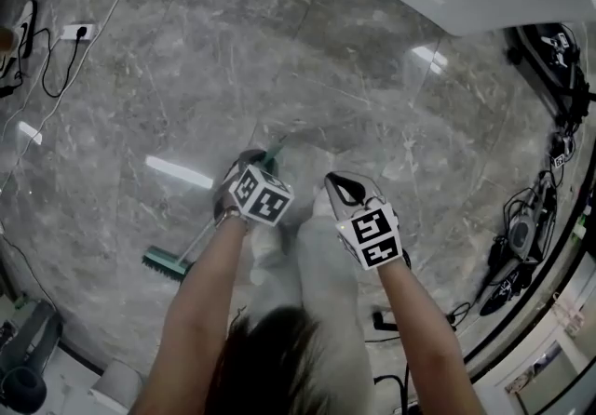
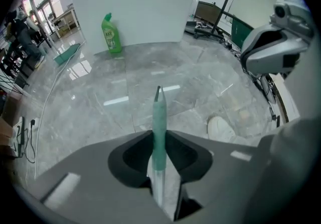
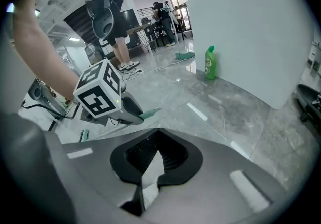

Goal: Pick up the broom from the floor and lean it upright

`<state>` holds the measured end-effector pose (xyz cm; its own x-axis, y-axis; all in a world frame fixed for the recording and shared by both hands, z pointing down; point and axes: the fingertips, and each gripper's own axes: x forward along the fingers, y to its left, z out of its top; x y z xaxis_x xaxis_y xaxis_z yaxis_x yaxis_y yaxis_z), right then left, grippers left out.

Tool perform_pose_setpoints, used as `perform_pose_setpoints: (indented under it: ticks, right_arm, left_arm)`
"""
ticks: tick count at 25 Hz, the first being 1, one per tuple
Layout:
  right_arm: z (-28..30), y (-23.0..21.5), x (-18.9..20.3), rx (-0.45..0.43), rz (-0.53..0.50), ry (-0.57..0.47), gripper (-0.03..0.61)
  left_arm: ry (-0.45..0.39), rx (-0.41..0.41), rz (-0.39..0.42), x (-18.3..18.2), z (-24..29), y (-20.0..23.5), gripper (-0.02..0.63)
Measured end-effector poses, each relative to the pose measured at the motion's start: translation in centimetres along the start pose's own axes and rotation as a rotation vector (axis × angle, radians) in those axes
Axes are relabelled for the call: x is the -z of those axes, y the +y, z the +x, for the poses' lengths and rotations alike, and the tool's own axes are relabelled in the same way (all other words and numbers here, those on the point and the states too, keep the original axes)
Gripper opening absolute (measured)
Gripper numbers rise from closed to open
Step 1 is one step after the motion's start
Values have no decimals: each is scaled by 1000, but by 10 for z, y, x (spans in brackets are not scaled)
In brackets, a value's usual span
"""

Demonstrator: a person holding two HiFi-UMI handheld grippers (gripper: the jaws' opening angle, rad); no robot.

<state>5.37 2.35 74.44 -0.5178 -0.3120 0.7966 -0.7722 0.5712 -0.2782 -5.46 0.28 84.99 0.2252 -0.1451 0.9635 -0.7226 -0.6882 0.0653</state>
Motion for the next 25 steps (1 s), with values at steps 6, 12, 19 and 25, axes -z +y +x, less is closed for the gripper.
perform_pose_setpoints:
  ticks: [6,12,19,25]
  right_arm:
    - [-33,-1,-49,16,2,-52,2]
    - [-62,-10,-108,32,12,-118,2]
    - [-96,-25,-162,60,-11,-168,2]
    - [-128,-48,-205,87,-27,-208,2]
  left_arm:
    - [-96,-18,-20,-43,-60,10,80]
    - [-169,-47,-43,-88,-107,27,80]
    - [-262,-61,-37,-150,-154,40,80]
    - [-339,-75,-48,-212,-192,57,80]
